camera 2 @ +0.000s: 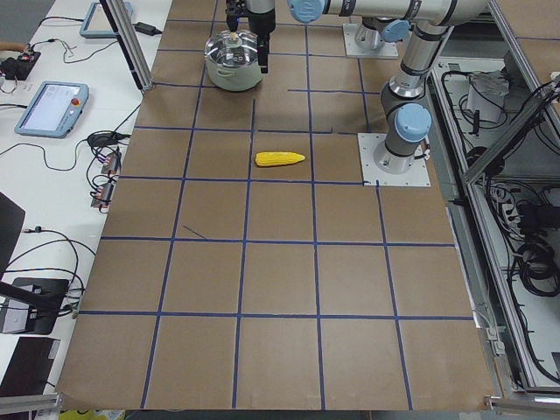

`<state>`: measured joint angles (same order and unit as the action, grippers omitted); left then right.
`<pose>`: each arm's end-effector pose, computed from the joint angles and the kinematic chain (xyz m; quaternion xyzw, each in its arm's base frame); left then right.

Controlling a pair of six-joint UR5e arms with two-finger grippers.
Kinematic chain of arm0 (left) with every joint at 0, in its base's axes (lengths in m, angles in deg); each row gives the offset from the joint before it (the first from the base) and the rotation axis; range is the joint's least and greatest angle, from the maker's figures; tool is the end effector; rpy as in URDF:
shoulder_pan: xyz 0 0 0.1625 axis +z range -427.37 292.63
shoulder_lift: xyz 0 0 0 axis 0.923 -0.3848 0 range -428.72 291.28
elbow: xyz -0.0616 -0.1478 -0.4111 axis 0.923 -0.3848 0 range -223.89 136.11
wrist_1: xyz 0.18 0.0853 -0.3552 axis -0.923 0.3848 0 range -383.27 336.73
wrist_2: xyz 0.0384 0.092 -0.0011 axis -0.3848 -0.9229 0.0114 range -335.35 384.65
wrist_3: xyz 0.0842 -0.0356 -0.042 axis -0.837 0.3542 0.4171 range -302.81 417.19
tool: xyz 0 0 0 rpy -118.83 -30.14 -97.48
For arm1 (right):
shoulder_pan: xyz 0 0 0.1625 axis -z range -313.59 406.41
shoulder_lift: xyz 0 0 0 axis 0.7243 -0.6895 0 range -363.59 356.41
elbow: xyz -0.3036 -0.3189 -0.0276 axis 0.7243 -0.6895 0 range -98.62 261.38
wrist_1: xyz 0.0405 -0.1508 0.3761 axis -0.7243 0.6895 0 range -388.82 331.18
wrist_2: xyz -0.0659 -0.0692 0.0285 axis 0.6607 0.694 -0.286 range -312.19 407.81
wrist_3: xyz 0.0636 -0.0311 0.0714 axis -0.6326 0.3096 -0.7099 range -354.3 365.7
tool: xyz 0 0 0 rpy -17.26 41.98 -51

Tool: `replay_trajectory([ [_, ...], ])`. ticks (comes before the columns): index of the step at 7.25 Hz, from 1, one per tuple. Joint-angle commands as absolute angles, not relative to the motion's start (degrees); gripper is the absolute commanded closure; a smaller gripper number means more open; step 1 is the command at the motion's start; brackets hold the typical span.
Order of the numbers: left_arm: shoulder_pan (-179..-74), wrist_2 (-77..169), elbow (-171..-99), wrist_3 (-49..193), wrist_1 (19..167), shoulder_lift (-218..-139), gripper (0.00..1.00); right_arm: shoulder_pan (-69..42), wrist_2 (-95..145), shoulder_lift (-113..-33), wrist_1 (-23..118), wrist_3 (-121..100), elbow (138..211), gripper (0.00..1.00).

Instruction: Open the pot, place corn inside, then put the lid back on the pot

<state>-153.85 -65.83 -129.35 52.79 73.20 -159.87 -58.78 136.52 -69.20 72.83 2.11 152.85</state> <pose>-0.1023 -0.4944 0.5206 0.0078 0.9996 0.0270 0.0024 0.3075 -0.6152 0.4352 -0.1014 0.9935 -0.0481 0.0193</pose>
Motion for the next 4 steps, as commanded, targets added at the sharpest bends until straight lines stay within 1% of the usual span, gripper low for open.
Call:
replay_trajectory([
  [1, -153.85, -65.88, -129.41, 52.79, 73.14, -159.86, 0.0, -58.71, 136.49, -67.84, 73.48, 2.8, 153.36, 0.0],
  [4, -153.85, -65.88, -129.41, 52.79, 73.14, -159.86, 0.0, -56.34, 136.58, -66.87, 73.39, 4.64, 154.59, 0.0],
])
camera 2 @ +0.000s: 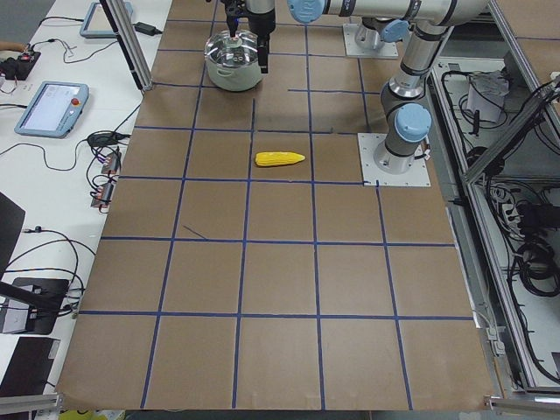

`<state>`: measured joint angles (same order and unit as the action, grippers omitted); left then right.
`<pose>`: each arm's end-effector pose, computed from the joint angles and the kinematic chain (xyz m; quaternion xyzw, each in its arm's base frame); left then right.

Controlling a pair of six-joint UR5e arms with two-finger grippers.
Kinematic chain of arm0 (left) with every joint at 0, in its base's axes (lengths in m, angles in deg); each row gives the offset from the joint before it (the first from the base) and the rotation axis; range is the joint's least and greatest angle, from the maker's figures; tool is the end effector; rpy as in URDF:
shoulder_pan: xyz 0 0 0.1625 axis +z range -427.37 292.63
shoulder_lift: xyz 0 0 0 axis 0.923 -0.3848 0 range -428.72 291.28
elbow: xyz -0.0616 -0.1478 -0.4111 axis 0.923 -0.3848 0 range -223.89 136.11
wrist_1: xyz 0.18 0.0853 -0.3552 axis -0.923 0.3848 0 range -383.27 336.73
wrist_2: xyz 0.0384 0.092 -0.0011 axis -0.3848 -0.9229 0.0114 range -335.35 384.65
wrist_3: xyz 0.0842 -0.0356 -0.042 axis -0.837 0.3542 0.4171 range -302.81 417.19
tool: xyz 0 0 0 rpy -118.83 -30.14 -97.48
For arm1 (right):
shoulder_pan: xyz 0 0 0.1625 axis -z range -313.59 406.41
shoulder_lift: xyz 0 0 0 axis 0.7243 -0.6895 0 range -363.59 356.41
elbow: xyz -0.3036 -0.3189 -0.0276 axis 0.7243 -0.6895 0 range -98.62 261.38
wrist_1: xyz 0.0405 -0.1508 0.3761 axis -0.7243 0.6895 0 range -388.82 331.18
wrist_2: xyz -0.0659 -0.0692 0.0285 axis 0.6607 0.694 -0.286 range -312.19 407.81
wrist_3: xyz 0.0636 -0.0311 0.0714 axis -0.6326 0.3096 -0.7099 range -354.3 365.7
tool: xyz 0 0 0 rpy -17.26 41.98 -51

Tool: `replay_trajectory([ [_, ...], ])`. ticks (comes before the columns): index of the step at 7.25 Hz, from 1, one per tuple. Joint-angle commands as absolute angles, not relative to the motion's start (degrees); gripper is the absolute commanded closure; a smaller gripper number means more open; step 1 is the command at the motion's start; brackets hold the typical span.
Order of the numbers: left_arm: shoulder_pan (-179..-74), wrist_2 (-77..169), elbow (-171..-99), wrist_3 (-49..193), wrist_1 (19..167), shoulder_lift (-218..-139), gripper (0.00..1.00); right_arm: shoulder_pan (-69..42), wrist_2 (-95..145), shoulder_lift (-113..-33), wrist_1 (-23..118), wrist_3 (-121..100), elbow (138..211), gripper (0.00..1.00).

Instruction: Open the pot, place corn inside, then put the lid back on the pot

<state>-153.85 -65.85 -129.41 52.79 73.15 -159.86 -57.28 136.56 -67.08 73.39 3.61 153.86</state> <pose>-0.1023 -0.4943 0.5203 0.0078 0.9996 0.0270 0.0026 0.2931 -0.6307 0.4025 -0.1012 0.9944 -0.0264 0.0146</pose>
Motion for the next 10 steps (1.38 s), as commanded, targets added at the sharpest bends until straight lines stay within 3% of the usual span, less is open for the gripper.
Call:
replay_trajectory([
  [1, -153.85, -65.88, -129.41, 52.79, 73.14, -159.86, 0.0, -56.42, 136.49, -66.87, 73.48, 4.65, 155.38, 0.0],
  [5, -153.85, -65.88, -129.59, 52.79, 73.14, -159.78, 0.0, -56.51, 136.57, -64.67, 74.8, 4.39, 155.21, 0.11],
  [8, -153.85, -65.88, -129.59, 52.79, 73.14, -159.86, 0.0, -56.51, 137.71, -64.76, 74.62, 4.12, 154.42, 0.44],
  [10, -153.85, -65.88, -129.5, 52.79, 73.14, -159.86, 0.0, -56.51, 137.72, -64.67, 74.19, 4.56, 154.33, 0.54],
])
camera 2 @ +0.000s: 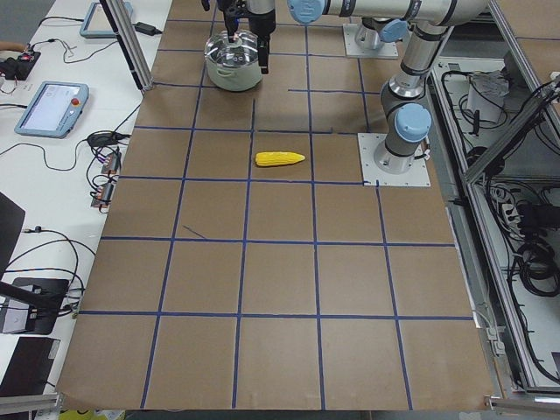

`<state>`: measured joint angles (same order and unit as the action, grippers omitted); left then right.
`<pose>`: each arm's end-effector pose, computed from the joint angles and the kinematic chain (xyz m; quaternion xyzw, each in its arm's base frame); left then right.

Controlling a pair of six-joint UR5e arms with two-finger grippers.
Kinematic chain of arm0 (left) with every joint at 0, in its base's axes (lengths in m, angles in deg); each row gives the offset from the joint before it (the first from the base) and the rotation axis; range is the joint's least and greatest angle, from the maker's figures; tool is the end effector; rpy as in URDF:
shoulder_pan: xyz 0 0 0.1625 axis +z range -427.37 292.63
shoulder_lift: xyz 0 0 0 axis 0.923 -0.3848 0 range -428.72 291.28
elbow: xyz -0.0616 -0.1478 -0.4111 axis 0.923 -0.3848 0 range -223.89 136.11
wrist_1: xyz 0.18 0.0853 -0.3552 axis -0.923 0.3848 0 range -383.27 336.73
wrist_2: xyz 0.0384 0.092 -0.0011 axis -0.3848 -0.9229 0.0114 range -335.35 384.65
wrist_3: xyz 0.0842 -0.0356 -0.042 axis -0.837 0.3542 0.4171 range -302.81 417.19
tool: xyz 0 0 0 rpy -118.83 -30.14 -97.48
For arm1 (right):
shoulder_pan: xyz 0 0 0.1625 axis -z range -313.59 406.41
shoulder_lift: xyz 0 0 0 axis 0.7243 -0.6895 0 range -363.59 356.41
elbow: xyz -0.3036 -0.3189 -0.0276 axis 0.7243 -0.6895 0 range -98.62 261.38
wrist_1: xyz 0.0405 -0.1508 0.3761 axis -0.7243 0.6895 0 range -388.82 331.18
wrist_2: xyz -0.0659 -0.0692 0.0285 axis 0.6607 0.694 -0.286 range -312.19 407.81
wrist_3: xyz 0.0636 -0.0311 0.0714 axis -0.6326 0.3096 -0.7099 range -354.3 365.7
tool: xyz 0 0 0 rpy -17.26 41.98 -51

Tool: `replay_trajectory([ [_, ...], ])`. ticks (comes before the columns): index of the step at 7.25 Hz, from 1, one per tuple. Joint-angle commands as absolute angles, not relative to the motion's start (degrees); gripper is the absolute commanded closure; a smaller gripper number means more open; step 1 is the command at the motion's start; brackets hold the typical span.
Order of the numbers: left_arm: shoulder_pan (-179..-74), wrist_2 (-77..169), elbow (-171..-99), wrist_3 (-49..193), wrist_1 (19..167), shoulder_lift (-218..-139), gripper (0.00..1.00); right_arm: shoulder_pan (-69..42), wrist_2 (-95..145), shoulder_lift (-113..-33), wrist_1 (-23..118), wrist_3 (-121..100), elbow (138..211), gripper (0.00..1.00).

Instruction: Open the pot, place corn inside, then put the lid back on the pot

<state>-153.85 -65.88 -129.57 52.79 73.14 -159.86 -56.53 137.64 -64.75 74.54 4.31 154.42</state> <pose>-0.1023 -0.4941 0.5190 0.0078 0.9996 0.0283 0.0027 0.2851 -0.6441 0.3719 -0.1005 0.9948 -0.0127 0.0030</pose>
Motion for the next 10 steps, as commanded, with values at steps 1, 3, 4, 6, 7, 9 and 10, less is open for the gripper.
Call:
replay_trajectory([
  [1, -153.85, -65.88, -129.5, 52.79, 73.14, -159.95, 0.0, -56.51, 137.72, -64.93, 73.92, 4.65, 154.24, 0.57],
  [3, -153.85, -65.88, -129.41, 52.79, 73.14, -159.95, 0.0, -56.69, 137.72, -66.86, 68.95, 4.56, 151.8, 0.57],
  [4, -153.85, -65.88, -129.41, 52.53, 73.14, -159.95, 0.0, -56.16, 137.72, -68.35, 63.52, 4.65, 148.21, 0.57],
  [6, -153.07, -65.62, -129.85, 51.83, 72.62, -159.69, 0.0, -55.37, 137.63, -72.9, 56.45, 5.35, 145.28, 0.6],
  [7, -152.89, -65.44, -131.16, 49.57, 72.44, -161.52, 0.0, -55.37, 137.72, -75.02, 54.95, 5.35, 145.45, 0.6],
  [9, -151.14, -65.61, -138.25, 48.49, 64.32, -165.13, 0.0, -55.11, 137.81, -78.8, 54.23, 6.22, 149.55, 0.6],
  [10, -147.82, -65.53, -143.16, 46.23, 58.79, -165.49, 0.0, -53.54, 137.81, -81.26, 54.32, 6.41, 152.89, 0.6],
])
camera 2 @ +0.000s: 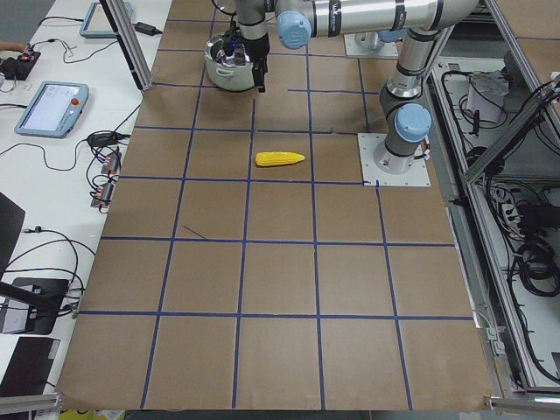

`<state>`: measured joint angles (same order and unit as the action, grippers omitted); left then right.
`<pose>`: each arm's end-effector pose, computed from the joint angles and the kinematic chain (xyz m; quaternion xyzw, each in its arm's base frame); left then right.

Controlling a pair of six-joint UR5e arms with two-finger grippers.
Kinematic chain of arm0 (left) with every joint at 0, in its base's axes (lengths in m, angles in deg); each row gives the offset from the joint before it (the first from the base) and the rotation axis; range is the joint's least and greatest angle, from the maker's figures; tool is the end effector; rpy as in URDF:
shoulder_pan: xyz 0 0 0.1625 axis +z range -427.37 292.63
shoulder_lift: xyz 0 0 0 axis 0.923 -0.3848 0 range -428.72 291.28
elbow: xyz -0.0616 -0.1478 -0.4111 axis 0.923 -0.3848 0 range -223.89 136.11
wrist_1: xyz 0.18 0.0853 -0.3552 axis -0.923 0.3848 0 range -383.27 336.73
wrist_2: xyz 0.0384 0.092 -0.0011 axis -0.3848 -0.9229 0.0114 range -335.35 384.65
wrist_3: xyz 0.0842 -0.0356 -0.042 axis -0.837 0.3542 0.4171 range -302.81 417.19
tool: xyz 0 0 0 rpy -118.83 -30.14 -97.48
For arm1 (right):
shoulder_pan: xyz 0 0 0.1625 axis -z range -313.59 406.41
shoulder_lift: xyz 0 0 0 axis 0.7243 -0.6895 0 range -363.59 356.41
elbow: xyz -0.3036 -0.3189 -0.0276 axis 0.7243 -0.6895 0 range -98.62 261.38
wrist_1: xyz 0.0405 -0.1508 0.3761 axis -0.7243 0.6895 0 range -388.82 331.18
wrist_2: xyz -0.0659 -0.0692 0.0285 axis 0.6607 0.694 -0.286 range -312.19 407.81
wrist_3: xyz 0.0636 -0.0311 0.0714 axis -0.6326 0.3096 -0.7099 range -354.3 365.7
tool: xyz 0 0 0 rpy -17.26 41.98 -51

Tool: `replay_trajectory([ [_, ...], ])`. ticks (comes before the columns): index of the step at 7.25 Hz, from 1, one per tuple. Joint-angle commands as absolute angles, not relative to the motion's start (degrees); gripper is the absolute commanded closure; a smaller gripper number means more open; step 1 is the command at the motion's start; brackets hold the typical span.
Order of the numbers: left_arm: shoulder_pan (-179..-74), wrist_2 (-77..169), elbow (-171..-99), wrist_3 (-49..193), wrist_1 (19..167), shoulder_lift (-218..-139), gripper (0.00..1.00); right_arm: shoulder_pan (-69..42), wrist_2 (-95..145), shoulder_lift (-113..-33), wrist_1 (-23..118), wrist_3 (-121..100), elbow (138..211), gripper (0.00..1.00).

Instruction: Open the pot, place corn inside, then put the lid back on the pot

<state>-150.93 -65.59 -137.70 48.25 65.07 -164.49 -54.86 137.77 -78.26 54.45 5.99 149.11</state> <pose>-0.0750 -0.5204 0.4241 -0.0219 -0.9974 -0.0686 0.0071 0.2478 -0.5610 0.5344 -0.1006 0.9949 -0.0019 0.0005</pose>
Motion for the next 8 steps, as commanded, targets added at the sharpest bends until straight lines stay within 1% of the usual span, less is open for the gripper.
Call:
replay_trajectory([
  [1, -145.09, -65.44, -148.78, 43.85, 52.47, -165.75, 0.0, -51.52, 137.63, -82.67, 54.67, 6.84, 155.1, 0.6],
  [3, -140.95, -65.52, -158.98, 40.42, 35.34, -169.07, 0.0, -50.8, 137.81, -85.22, 54.15, 7.37, 158.62, 0.6],
  [4, -139.54, -65.44, -161.9, 40.32, 31.17, -171.44, 0.0, -50.54, 137.81, -86.72, 55.19, 8.68, 160.55, 0.6],
  [5, -139.44, -65.7, -162.71, 40.31, 28.52, -173.21, 0.0, -50.71, 137.72, -87.17, 55.2, 8.43, 161.44, 0.6],
  [6, -139.44, -65.61, -163.24, 40.4, 28.58, -174.27, 0.05, -50.54, 137.72, -87.26, 55.2, 8.6, 161.54, 0.6],
  [7, -139.44, -65.79, -163.16, 40.4, 29.11, -174.37, 0.42, -50.45, 137.63, -87.17, 55.37, 9.04, 161.45, 0.6],
  [8, -139.52, -65.79, -163.16, 40.4, 29.46, -174.28, 0.68, -50.45, 137.63, -87.17, 55.29, 9.04, 161.54, 0.6],
])
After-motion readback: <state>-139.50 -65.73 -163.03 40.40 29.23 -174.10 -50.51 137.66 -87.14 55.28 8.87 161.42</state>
